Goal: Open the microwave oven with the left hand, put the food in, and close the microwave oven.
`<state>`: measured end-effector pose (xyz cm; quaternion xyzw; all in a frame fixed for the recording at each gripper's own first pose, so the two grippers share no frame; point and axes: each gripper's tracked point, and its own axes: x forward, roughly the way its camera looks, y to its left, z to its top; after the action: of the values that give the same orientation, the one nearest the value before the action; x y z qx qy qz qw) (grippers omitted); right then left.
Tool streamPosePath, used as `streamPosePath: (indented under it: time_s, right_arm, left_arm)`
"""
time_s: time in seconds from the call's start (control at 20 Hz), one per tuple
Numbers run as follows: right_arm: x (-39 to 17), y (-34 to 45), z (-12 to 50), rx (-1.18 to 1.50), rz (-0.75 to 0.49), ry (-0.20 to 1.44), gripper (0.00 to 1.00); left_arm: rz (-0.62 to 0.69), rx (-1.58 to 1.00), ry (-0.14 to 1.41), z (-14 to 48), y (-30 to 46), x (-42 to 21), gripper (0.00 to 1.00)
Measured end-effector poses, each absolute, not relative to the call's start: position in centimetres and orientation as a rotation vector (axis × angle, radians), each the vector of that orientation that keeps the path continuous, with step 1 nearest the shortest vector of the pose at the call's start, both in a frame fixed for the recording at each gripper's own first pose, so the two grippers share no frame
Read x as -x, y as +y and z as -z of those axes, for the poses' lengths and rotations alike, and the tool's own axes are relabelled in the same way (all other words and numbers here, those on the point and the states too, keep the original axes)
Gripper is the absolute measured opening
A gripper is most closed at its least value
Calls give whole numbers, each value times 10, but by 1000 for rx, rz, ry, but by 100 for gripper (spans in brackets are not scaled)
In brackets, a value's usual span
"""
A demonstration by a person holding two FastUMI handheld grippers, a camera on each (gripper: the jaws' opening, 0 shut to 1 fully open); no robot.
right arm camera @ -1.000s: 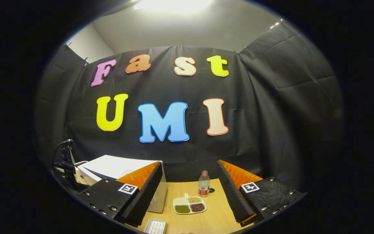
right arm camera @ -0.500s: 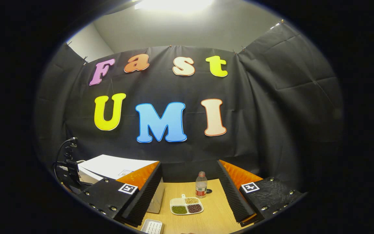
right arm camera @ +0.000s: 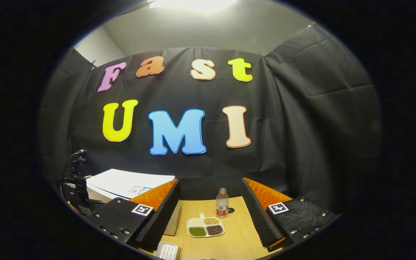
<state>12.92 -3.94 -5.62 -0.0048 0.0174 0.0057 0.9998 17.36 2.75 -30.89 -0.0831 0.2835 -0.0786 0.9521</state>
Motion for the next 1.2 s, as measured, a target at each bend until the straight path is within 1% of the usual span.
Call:
streamPosePath:
  time_s: [0.35,0.8,1.05,1.15,1.2]
  right_arm:
    - [-132,-21,56,16,-53,31,100]
    - [-130,-26,54,26,-54,33,100]
    - [-130,-18,51,29,-76,30,100]
    - [-128,-15,50,40,-88,33,100]
    - [-126,-14,50,45,-90,30,100]
  left_arm:
    - [148,159,569,308,27,-173,6]
    - [135,149,553,309,28,-175,6]
    - [113,141,535,309,31,-182,6]
    - [114,184,566,316,28,-185,6]
    - [123,164,557,312,25,-182,9]
